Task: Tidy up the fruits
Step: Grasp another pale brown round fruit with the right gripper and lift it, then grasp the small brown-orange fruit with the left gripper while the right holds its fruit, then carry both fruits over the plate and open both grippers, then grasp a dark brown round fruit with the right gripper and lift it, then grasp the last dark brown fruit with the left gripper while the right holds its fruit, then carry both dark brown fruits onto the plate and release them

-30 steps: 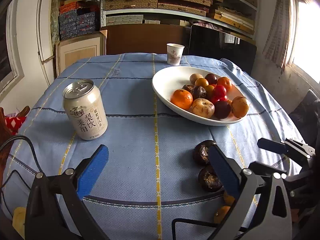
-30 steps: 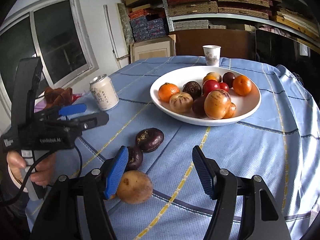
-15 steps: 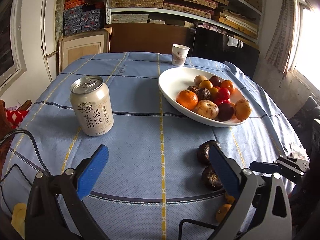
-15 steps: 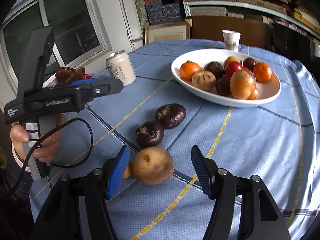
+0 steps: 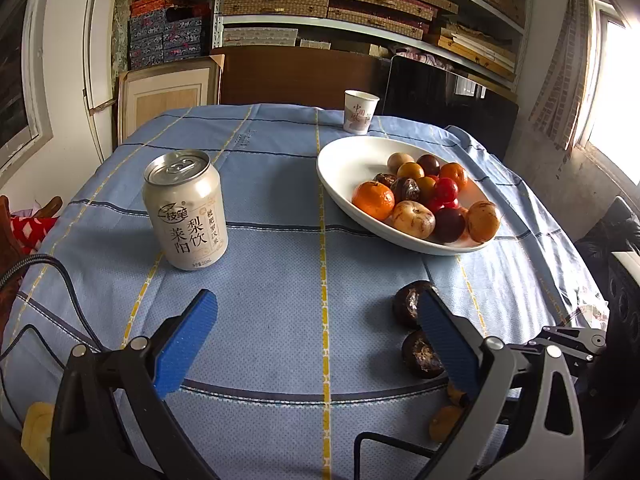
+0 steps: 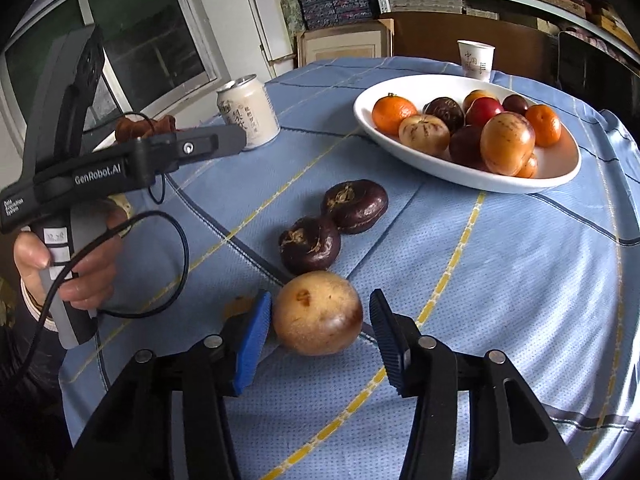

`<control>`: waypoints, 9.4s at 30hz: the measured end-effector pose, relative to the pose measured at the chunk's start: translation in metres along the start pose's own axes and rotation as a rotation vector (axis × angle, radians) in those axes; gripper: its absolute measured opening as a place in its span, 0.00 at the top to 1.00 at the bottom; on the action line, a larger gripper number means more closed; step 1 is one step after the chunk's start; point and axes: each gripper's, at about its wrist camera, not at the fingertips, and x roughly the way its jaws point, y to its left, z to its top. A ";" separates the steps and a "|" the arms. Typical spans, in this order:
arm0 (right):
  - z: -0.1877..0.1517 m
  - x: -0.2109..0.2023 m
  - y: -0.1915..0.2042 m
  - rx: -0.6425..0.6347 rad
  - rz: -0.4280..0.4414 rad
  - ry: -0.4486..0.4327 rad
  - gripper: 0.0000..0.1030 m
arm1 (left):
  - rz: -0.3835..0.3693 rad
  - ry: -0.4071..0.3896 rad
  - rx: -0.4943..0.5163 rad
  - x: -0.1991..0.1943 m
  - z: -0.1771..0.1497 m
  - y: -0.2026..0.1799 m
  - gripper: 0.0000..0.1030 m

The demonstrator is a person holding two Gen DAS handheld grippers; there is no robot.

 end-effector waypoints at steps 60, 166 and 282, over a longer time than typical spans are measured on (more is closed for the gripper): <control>0.002 -0.074 -0.066 0.277 0.040 -0.283 0.55 | -0.351 0.248 0.391 0.003 -0.068 -0.066 0.64; 0.062 0.061 0.003 0.155 -0.283 -0.006 0.46 | 0.275 -0.050 -0.075 -0.009 0.006 0.037 0.05; 0.124 -0.029 -0.132 0.298 -0.201 -0.381 0.24 | 0.094 -0.011 0.163 0.115 0.137 -0.075 0.14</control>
